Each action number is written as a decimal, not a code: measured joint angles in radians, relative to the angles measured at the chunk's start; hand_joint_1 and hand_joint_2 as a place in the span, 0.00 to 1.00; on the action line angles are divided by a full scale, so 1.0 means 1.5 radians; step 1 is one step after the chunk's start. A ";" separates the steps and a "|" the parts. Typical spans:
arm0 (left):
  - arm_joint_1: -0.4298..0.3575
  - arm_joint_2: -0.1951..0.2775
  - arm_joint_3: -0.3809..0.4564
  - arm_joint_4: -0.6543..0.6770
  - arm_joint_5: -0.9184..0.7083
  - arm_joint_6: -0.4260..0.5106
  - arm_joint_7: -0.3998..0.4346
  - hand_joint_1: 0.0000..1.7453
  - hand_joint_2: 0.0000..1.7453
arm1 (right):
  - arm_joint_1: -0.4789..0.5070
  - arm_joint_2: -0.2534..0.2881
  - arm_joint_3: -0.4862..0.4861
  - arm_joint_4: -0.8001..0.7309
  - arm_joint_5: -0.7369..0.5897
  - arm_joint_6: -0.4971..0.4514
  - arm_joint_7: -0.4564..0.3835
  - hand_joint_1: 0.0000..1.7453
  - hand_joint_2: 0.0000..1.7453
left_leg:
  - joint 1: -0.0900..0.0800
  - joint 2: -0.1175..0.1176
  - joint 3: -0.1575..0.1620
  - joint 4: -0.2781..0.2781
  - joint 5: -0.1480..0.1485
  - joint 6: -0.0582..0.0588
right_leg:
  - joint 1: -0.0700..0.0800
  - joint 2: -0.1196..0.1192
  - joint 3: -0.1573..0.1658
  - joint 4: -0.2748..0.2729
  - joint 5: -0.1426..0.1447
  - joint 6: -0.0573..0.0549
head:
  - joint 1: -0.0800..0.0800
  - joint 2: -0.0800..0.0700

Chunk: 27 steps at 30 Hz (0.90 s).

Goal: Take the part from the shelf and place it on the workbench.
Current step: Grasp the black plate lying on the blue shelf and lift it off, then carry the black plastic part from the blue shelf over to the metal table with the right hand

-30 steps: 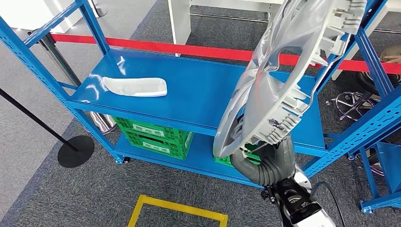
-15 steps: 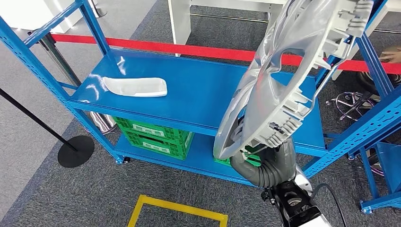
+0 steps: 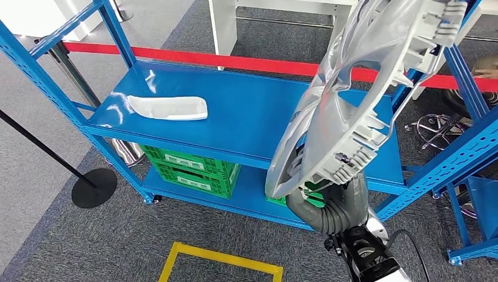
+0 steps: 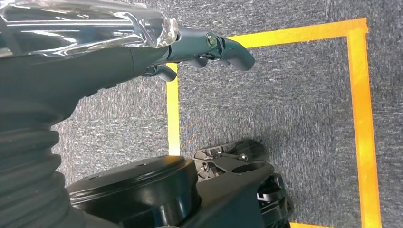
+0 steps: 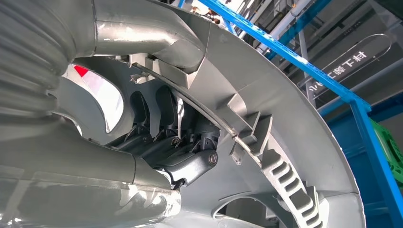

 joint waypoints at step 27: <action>-0.004 -0.002 -0.003 -0.002 -0.018 -0.014 0.006 0.00 1.00 | 0.002 -0.002 -0.015 0.002 0.003 -0.013 -0.002 1.00 1.00 | 0.016 0.001 -0.007 0.025 -0.014 -0.014 | -0.013 0.000 0.007 0.021 -0.018 0.002 | 0.007 0.000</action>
